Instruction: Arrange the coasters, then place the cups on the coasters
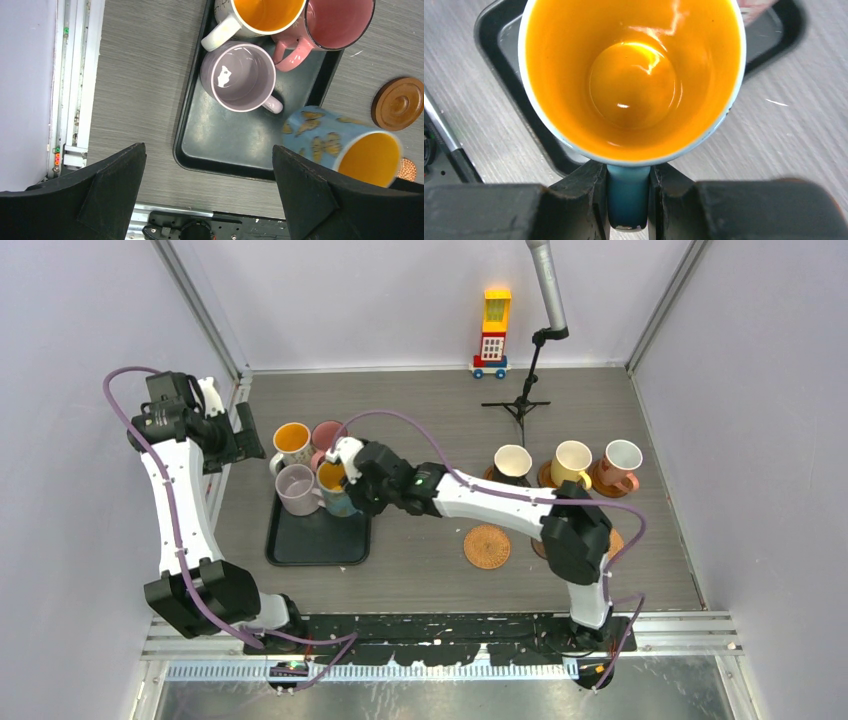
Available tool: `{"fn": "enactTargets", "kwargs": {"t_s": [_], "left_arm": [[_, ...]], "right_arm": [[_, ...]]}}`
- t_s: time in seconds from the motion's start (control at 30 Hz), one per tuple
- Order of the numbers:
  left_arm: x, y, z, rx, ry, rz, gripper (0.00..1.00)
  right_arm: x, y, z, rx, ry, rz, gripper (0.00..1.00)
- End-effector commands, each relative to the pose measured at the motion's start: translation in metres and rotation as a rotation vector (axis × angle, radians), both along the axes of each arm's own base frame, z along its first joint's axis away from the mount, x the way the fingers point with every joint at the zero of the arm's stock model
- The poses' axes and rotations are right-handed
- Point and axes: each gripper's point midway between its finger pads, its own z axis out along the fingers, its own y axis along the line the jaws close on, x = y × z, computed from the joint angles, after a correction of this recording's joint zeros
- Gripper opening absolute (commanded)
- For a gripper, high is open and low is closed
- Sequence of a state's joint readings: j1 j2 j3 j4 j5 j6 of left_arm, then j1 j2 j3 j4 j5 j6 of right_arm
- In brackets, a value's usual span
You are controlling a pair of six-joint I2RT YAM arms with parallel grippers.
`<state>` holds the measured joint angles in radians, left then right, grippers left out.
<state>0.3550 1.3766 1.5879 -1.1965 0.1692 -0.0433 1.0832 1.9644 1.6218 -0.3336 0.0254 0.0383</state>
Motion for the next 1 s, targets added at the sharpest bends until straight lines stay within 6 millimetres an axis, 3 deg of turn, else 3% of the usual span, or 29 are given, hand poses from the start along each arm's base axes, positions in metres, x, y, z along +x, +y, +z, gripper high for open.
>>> {"fn": "enactTargets", "kwargs": {"t_s": [0.0, 0.23, 0.5, 0.73, 0.97], "left_arm": [[0.013, 0.002, 0.017, 0.005, -0.071, -0.017, 1.0], [0.016, -0.001, 0.019, -0.017, -0.083, -0.021, 1.0], [0.016, -0.003, 0.018, -0.024, -0.081, -0.023, 1.0], [0.018, -0.004, 0.018, -0.039, -0.073, -0.021, 1.0], [0.018, -0.003, 0.02, -0.037, -0.069, -0.022, 1.0]], "right_arm": [[0.038, -0.015, 0.119, 0.326, -0.205, -0.095, 0.0], [0.056, -0.086, 0.115, 0.312, -0.236, -0.22, 0.0], [0.074, -0.17, 0.077, 0.255, -0.181, -0.394, 0.0], [0.082, -0.199, 0.051, 0.225, -0.151, -0.47, 0.0], [0.096, -0.203, 0.037, 0.233, -0.145, -0.505, 0.0]]}}
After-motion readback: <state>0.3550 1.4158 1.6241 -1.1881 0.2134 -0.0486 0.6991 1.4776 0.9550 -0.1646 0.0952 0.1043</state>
